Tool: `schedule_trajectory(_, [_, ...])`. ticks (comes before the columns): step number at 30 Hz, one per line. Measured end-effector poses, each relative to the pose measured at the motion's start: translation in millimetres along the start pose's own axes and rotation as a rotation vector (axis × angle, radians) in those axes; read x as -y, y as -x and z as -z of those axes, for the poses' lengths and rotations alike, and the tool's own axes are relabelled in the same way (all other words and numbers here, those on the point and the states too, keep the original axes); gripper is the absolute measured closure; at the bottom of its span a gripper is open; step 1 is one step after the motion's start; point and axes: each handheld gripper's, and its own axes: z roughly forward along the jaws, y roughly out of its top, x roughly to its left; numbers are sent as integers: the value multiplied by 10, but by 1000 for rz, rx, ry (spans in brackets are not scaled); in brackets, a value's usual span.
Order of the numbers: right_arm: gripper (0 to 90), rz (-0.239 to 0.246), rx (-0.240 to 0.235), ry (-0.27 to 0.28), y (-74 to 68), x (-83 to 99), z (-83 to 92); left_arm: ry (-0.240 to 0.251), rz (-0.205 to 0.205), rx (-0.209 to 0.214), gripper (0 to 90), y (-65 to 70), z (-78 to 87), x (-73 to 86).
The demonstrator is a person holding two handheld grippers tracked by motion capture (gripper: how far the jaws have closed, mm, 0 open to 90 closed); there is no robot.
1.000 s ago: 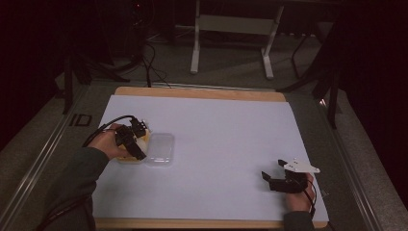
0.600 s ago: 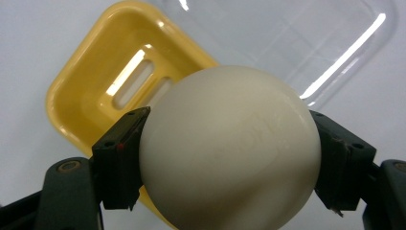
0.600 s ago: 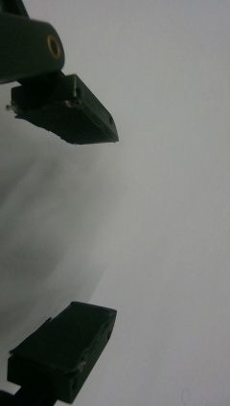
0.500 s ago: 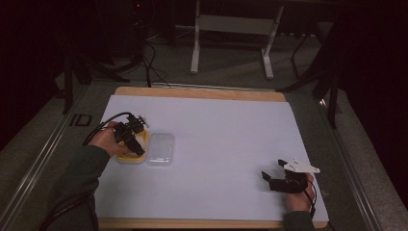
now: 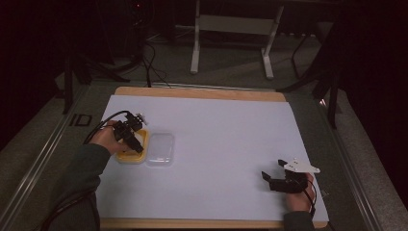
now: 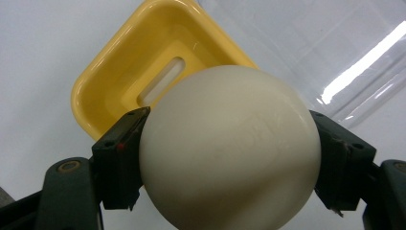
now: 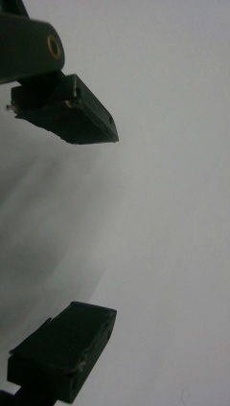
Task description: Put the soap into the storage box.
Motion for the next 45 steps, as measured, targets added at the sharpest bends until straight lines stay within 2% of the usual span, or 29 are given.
schedule_trajectory(17, [146, -1, 0, -1, 0, 0, -1, -14, 2, 7, 244, -83, -122, 24])
schedule_trajectory(18, [146, 0, 1, -2, -1, -1, -2, -19, -22, 5, 245, -78, -144, 30])
schedule_trajectory(19, [146, 0, 1, -3, -2, -1, -2, -19, -22, 5, 244, -78, -144, 30])
schedule_trajectory(21, [146, -1, 0, -4, -3, -1, -3, -29, -50, 6, 244, -86, -190, 39])
schedule_trajectory(25, [146, 0, 0, -1, 0, 0, -1, -18, -61, 9, 244, -80, -236, 58])
schedule_trajectory(26, [146, -1, 0, -3, -2, -1, -2, -17, -84, 22, 244, -76, -267, 75])
schedule_trajectory(28, [146, 0, 1, -4, -4, -1, -3, -22, -96, 22, 243, -70, -292, 90])
schedule_trajectory(29, [146, 0, 1, -4, -4, -1, -3, -22, -96, 22, 242, -70, -292, 90])
schedule_trajectory(30, [146, 0, 1, -4, -5, -1, -3, 10, -114, 1, 239, -60, -281, 118])
schedule_trajectory(34, [146, 2, 2, -6, -6, -2, -4, 31, -110, -7, 151, -90, -233, 124])
schedule_trajectory(36, [146, 4, 2, -4, -5, -1, -3, 43, -105, 4, 148, -102, -196, 125])
schedule_trajectory(39, [146, 3, 1, -2, -4, -1, -3, 58, -107, -5, 144, -96, -159, 127])
schedule_trajectory(42, [146, 4, 1, -1, -4, 0, -2, 77, -109, 22, 154, -87, -73, 128])
schedule_trajectory(45, [146, 4, 2, -3, -5, -1, -2, 90, -116, 12, 160, -73, -23, 123])
